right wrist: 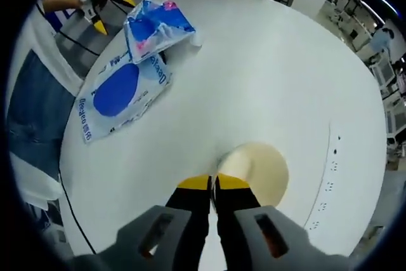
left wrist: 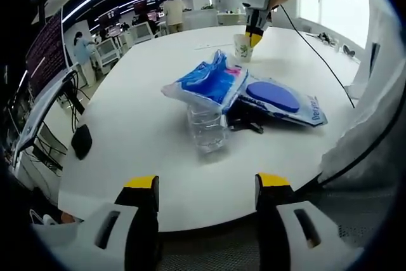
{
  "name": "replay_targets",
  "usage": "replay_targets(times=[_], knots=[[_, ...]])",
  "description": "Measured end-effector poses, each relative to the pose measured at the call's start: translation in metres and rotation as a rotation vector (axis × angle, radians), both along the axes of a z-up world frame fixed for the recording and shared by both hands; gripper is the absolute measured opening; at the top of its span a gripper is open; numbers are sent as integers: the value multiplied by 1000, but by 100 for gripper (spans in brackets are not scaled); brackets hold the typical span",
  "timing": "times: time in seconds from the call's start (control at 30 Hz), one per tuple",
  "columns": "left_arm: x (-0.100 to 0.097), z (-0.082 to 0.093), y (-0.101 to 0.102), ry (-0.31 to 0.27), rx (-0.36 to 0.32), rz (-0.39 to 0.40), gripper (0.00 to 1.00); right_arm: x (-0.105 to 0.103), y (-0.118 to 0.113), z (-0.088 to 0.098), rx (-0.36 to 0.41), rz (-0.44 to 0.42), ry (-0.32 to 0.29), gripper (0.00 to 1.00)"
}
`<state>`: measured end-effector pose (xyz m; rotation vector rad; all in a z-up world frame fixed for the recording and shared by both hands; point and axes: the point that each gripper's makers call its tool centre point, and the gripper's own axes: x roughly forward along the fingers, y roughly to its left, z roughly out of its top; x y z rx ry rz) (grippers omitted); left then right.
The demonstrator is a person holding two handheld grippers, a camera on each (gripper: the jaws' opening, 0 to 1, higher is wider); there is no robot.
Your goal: Arrange the tabletop items into an orderly group along one side of the table until the central work area is clear of visible clutter.
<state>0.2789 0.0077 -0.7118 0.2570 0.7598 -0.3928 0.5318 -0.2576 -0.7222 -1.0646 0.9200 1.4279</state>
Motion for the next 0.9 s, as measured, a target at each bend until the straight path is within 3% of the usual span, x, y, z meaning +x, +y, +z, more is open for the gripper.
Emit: replay_targets(times=[0.17, 0.47, 0.8, 0.9], knots=[[0, 0, 1, 2, 3, 3, 62, 3, -3, -1, 14, -64, 17, 2], [0, 1, 0, -1, 1, 1, 62, 5, -6, 1, 42, -141, 7, 15], [-1, 1, 0, -2, 4, -7, 61, 6, -9, 14, 104, -249, -19, 34], [-1, 1, 1, -3, 7, -7, 62, 8, -12, 20, 138, -305, -28, 44]])
